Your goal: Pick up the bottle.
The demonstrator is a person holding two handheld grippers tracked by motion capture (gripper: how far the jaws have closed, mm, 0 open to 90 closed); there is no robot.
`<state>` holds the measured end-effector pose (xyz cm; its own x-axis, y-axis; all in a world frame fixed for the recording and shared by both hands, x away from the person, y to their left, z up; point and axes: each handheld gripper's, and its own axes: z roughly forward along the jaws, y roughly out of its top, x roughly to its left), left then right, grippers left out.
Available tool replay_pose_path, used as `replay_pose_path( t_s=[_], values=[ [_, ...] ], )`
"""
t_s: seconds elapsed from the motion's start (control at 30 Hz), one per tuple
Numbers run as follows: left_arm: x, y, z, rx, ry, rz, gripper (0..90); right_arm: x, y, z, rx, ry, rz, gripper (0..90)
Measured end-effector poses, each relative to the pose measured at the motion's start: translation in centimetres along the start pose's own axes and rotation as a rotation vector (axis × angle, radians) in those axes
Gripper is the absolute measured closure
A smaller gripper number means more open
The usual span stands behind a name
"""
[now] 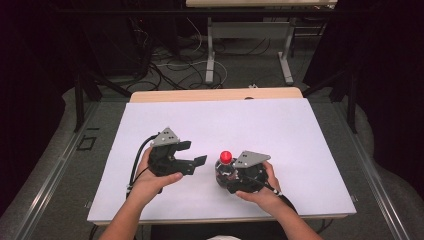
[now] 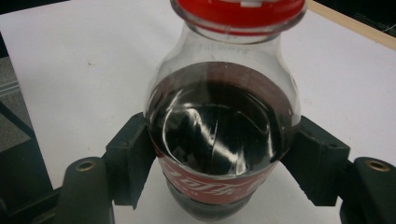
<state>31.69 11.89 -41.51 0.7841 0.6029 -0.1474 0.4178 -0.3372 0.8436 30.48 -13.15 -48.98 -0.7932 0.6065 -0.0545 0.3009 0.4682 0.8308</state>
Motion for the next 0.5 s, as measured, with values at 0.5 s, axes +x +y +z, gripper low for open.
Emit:
replay_pose_path(
  t_s=[0.5],
  values=[
    [-2.6, 2.5, 2.6, 0.039, -0.141, 0.063, 38.1, 0.0, -0.3, 0.3, 0.0, 0.035, 0.013, 30.2]
  ],
)
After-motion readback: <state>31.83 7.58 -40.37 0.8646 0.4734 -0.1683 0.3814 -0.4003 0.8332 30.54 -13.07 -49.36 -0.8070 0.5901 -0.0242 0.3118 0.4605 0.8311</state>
